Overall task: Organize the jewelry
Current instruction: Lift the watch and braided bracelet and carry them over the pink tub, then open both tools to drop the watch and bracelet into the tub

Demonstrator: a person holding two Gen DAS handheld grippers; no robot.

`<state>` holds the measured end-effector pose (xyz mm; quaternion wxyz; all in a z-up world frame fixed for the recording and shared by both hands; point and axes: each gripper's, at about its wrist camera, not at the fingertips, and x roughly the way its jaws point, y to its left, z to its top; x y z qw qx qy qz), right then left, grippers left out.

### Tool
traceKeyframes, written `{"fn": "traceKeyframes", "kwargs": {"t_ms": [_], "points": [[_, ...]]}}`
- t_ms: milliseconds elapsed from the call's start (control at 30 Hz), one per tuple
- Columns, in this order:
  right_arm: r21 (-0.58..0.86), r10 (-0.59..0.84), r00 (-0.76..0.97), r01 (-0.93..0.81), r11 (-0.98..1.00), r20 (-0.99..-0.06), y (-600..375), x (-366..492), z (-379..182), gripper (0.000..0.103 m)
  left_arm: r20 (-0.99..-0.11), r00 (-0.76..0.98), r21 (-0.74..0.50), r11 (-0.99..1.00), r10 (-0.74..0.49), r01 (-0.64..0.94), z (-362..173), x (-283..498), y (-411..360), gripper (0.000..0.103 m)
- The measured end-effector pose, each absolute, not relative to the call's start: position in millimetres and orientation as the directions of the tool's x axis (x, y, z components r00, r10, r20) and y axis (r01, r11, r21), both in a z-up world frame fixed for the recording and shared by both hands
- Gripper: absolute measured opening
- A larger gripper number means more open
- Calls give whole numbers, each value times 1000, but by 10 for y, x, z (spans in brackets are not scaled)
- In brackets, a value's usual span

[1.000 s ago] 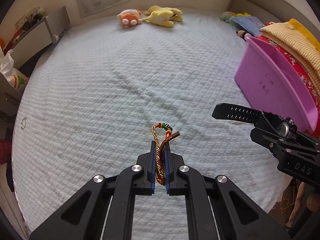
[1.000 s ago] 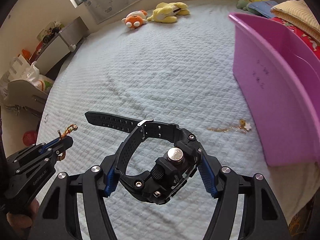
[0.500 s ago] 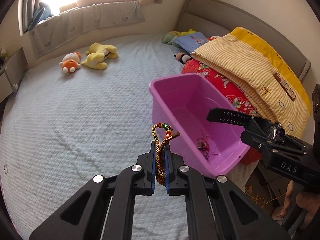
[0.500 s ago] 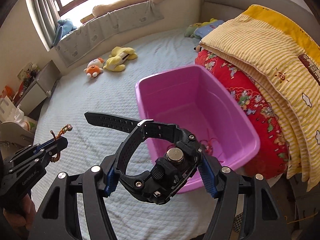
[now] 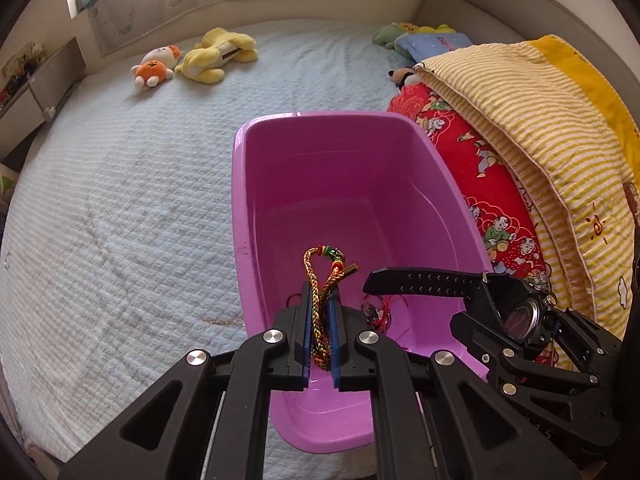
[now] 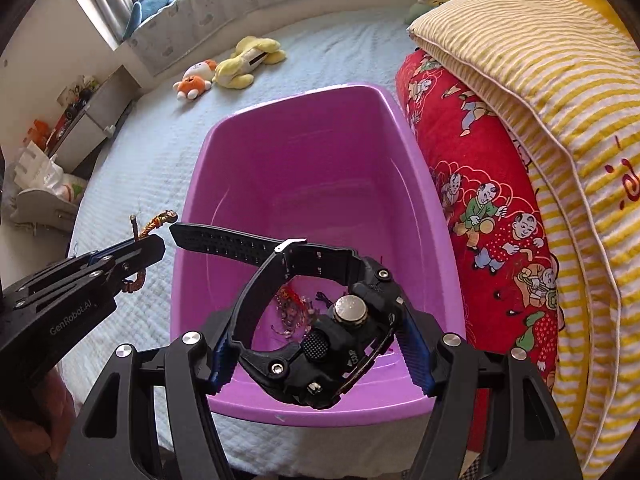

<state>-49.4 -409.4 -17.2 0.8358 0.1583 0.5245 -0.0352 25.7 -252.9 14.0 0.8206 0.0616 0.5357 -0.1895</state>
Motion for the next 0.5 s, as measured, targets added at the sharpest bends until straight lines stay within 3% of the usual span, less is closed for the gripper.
{"fn": "traceKeyframes", "kwargs": {"t_ms": [167, 500], "points": [[242, 144, 401, 206, 948, -905, -4171, -366, -371, 65, -927, 329, -55, 935, -178, 349, -15, 340, -2624, 7], [189, 122, 312, 193, 963, -942, -4163, -168, -488, 65, -951, 260, -86, 947, -171, 309, -178, 462, -2658, 11]]}}
